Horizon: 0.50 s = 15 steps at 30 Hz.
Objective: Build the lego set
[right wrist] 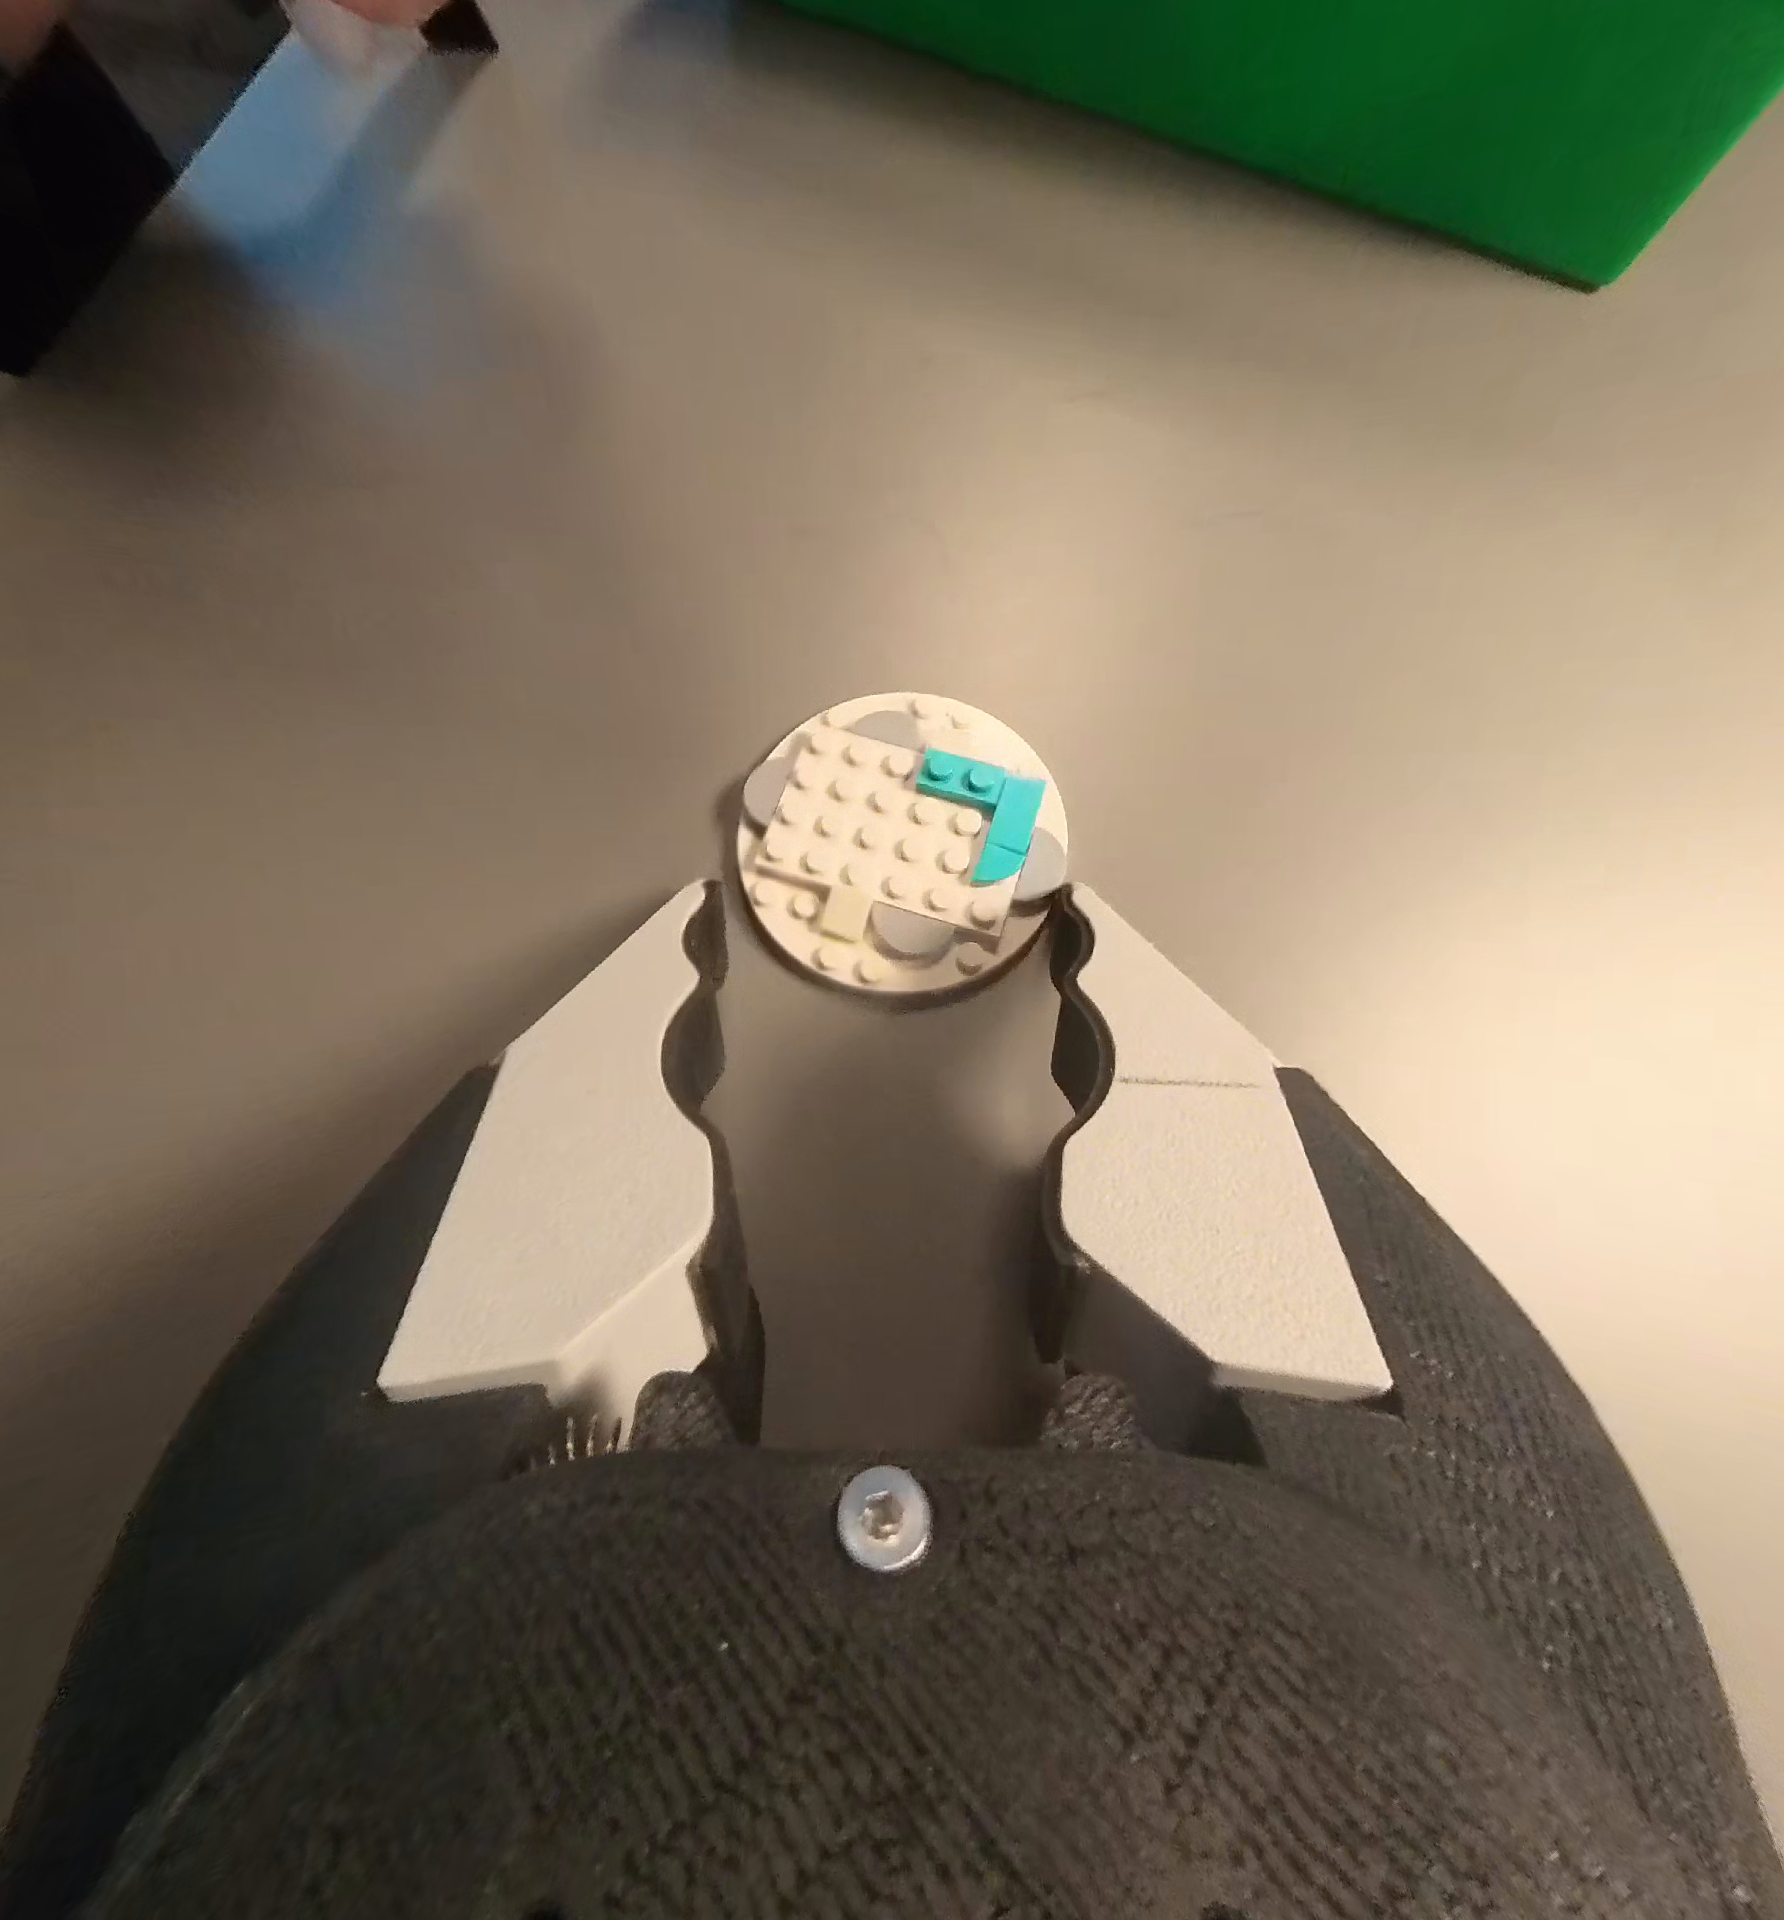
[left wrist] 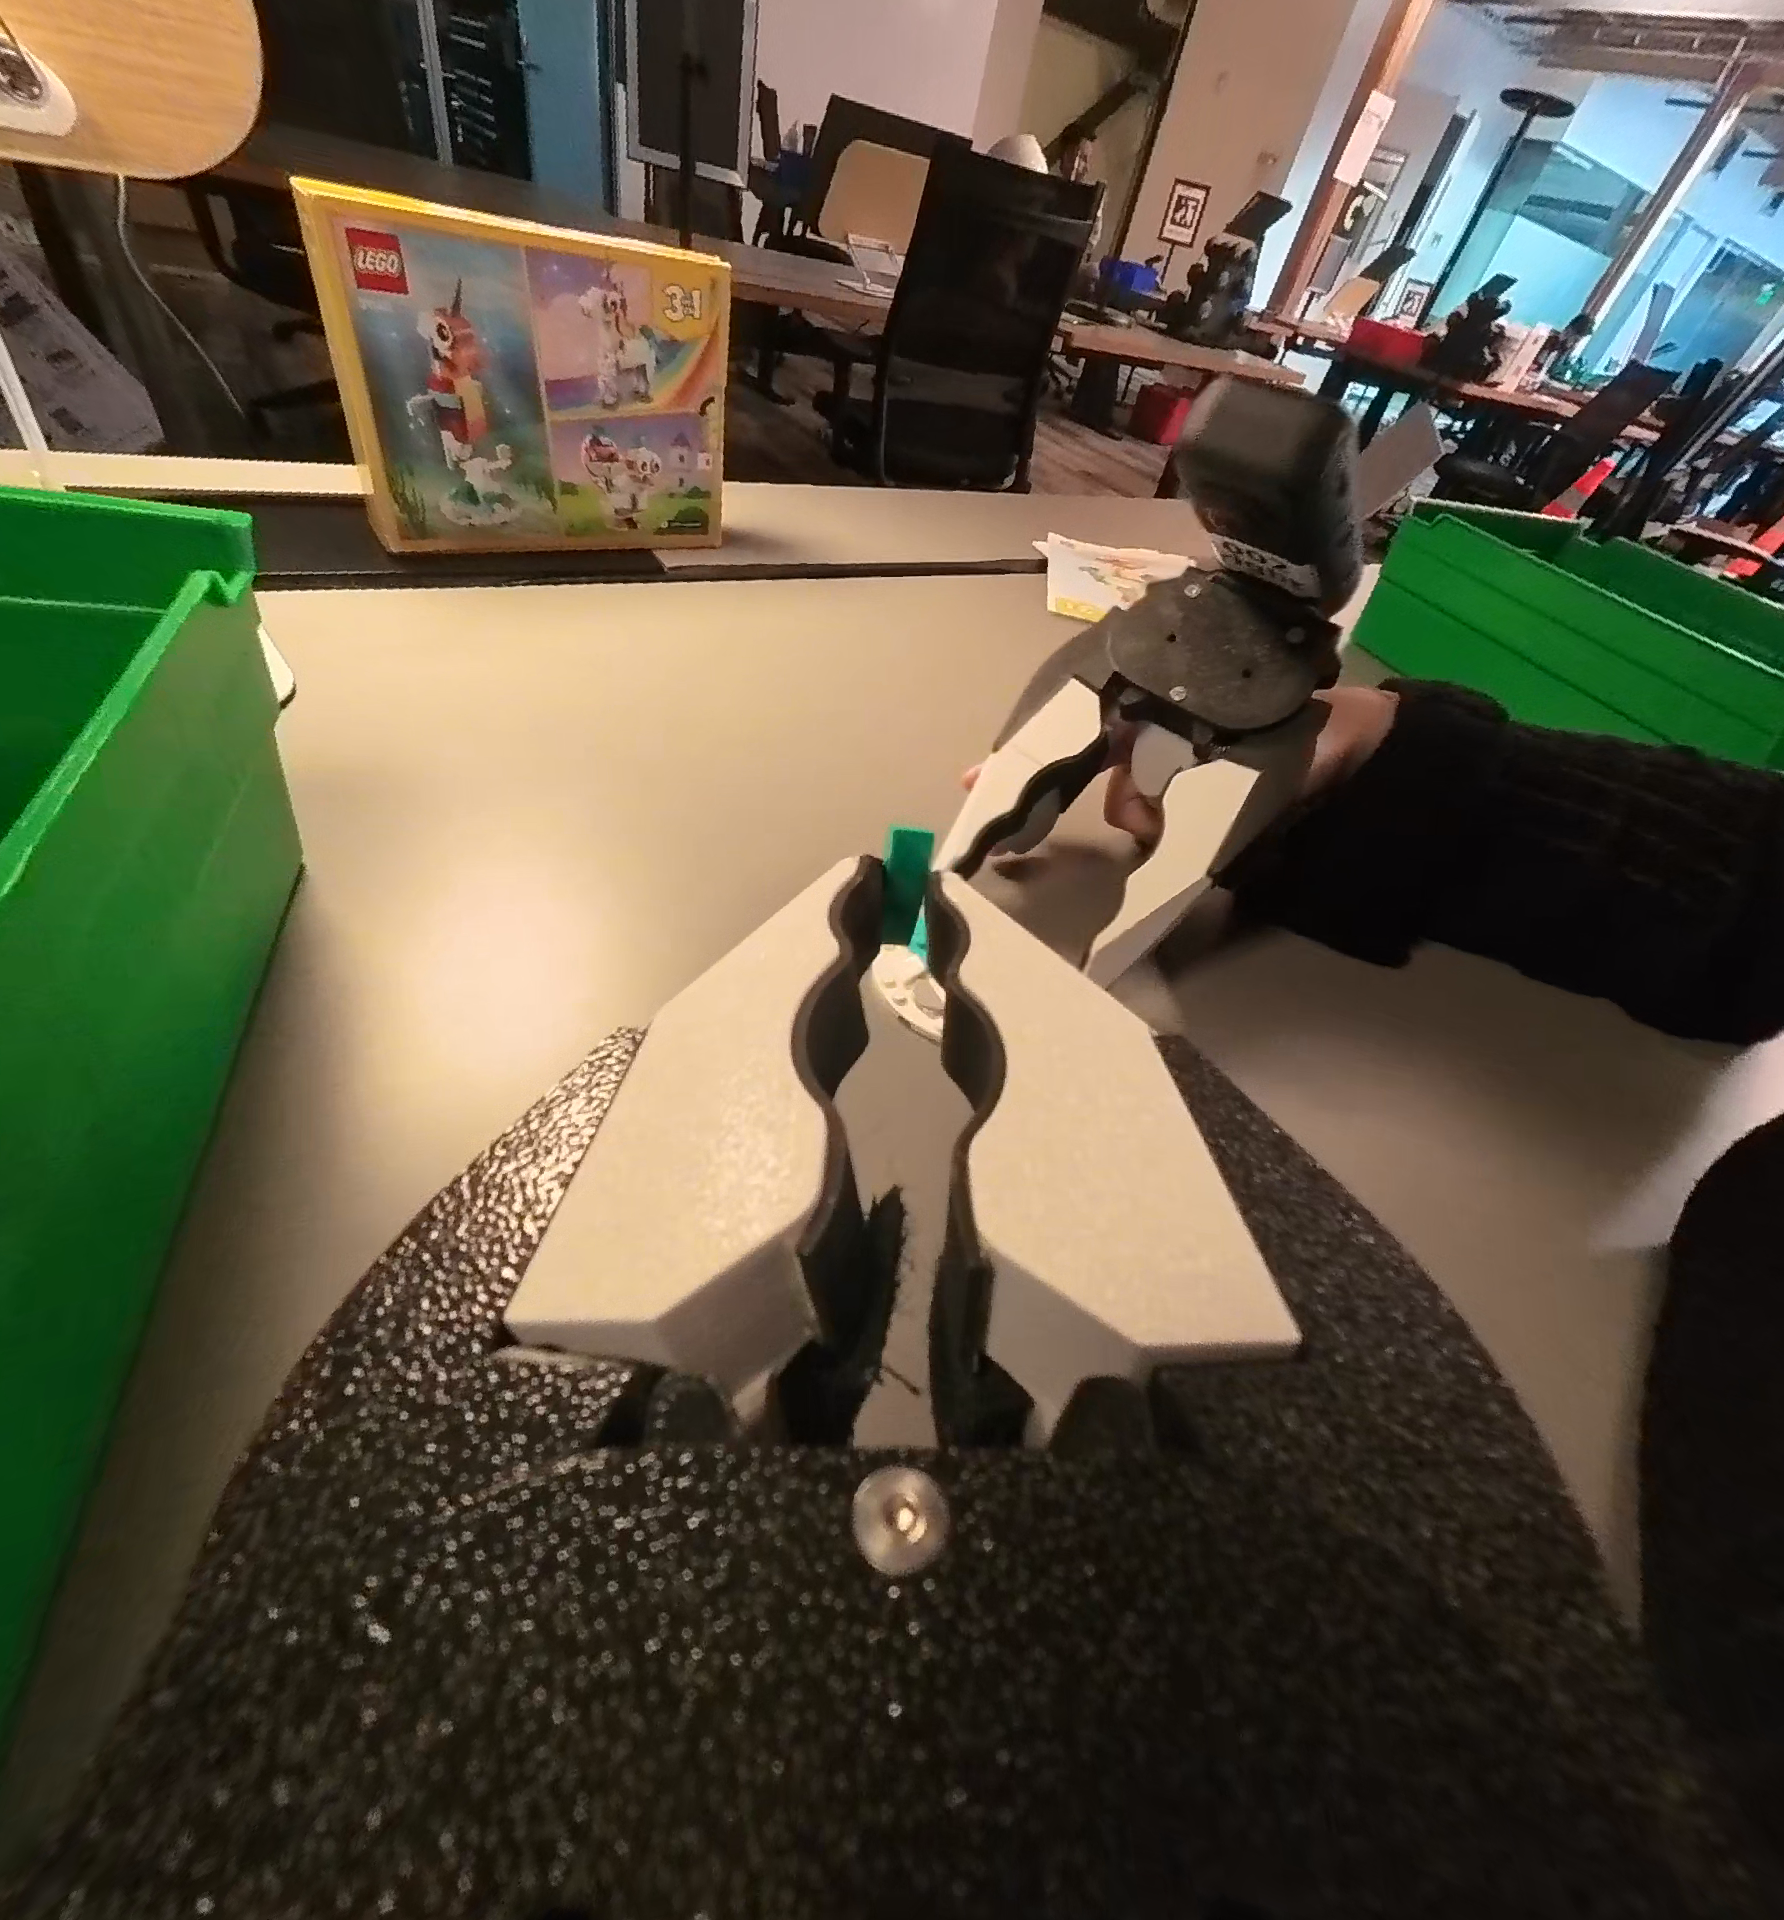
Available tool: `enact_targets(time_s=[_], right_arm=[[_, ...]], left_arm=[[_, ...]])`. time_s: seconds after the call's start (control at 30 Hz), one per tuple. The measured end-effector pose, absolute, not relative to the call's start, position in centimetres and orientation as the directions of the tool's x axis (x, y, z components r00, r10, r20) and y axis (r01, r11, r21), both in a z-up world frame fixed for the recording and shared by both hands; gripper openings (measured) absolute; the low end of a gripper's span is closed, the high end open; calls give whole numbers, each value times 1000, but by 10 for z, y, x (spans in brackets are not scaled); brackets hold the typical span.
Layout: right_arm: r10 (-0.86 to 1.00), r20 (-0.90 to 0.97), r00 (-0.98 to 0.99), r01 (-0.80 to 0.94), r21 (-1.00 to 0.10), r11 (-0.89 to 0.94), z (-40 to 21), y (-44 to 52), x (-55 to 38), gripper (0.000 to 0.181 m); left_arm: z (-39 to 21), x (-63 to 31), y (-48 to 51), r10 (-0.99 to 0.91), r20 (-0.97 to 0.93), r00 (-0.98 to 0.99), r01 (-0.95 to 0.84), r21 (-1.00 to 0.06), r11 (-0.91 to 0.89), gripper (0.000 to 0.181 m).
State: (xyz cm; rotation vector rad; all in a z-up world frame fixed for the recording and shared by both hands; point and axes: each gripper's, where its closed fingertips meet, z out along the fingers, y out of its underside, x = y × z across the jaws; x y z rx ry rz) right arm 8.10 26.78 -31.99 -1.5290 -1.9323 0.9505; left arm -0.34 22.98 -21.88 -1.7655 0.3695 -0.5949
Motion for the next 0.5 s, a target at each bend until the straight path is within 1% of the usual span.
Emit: enact_targets(time_s=[0.13, 0.23, 0.27, 0.3, 0.4, 0.5], right_arm=[[957, -81, -280, 607, -787, 111, -316, 258, 88, 60], [928, -135, -347, 600, -793, 108, -313, 245, 94, 58], [915, -146, -376, 588, -801, 113, -311, 241, 96, 55], [907, -134, -399, 559, -820, 124, -306, 240, 96, 51], [907, -2, -422, 413, -891, 190, -286, 251, 89, 38], [892, 70, -447, 363, -897, 252, -283, 262, 83, 40]], left_arm=[[-222, -4, 233, -530, 209, 822, 55, -955, -291, 5], [-224, 0, 236, -533, 214, 818, 46, -949, -310, 5], [-225, 1, 236, -536, 214, 817, 40, -947, -318, 5], [-226, 4, 237, -541, 213, 814, 31, -945, -325, 5], [-232, 13, 238, -554, 205, 807, -13, -932, -363, 5], [-244, 24, 239, -567, 183, 803, -101, -897, -431, 5]])
